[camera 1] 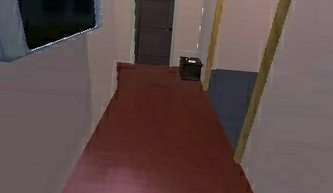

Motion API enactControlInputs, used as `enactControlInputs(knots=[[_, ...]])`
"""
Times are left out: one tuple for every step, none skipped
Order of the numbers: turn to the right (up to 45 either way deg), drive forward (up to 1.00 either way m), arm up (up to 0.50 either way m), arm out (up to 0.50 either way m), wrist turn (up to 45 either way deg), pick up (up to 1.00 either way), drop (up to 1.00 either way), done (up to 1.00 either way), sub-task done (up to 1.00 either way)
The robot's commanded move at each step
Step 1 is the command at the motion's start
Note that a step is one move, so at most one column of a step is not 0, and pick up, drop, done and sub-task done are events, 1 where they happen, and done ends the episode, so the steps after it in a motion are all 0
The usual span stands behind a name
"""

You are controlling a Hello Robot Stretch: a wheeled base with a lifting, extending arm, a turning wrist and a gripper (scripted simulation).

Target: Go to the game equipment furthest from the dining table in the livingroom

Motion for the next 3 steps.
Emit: enactControlInputs(knots=[[0.0, 1.00, 0.00, 0.00, 0.0, 0.00, 0.00, 0.00, 0.00], [-3.0, 0.00, 0.00, 0.00, 0.0, 0.00, 0.00, 0.00, 0.00], [0.0, 1.00, 0.00, 0.00, 0.0, 0.00, 0.00, 0.00, 0.00]])
